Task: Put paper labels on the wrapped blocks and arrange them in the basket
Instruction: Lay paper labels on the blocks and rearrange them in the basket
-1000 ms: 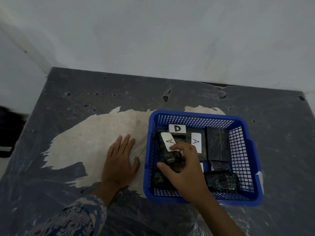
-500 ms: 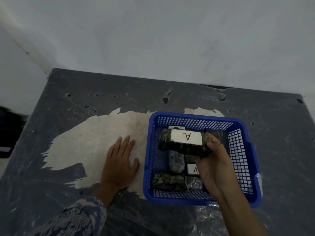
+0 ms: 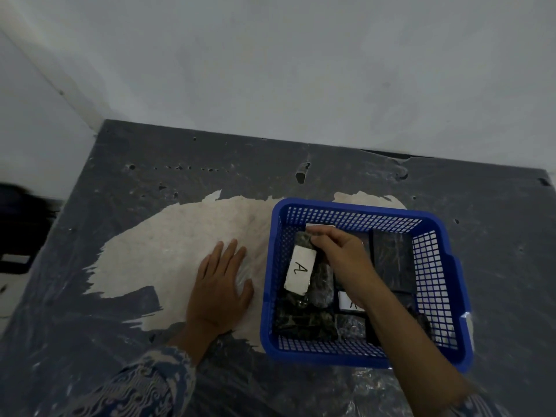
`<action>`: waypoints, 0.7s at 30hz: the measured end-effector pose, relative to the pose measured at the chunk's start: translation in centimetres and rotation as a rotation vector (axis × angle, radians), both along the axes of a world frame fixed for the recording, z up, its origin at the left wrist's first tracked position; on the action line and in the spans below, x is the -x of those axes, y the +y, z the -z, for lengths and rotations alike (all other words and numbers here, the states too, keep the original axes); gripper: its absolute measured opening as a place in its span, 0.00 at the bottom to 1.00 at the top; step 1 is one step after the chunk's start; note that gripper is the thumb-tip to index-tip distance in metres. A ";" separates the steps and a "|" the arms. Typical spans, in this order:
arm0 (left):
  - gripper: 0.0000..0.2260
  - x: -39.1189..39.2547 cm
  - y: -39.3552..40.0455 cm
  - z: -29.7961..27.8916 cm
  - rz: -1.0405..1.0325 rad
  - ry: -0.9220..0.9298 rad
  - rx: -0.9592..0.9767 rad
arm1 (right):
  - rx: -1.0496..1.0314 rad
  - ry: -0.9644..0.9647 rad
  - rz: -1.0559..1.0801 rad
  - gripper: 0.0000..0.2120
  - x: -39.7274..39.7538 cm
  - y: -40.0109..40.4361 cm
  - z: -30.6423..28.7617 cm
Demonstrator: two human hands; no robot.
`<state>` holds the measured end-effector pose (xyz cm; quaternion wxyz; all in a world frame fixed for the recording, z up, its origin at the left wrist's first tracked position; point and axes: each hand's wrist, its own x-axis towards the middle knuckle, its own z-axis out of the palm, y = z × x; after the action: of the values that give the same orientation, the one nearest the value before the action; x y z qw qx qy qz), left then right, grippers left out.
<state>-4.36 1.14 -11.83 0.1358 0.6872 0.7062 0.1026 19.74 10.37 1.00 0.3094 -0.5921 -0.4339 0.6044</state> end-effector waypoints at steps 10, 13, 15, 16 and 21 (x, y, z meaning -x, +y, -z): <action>0.31 0.0 0.0 -0.1 0.009 0.007 0.005 | -0.230 -0.301 -0.238 0.08 2.2 -0.6 1.9; 0.31 0.0 0.0 -0.2 0.004 0.007 0.009 | -0.353 -0.426 -0.274 0.08 2.3 -1.0 2.4; 0.31 -0.1 0.1 -0.2 0.004 0.018 0.010 | -0.419 -0.517 -0.292 0.11 2.3 -1.1 2.7; 0.31 -0.1 0.1 -0.2 0.007 0.025 0.010 | -0.442 -0.534 -0.279 0.11 2.4 -1.1 2.7; 0.31 -0.1 0.0 -0.2 0.001 0.029 0.010 | -0.453 -0.612 -0.328 0.19 1.8 -2.0 2.8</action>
<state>-4.29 1.17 -11.61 0.1288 0.6885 0.7081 0.0890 17.93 8.34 -1.79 0.1882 -0.5843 -0.7167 0.3308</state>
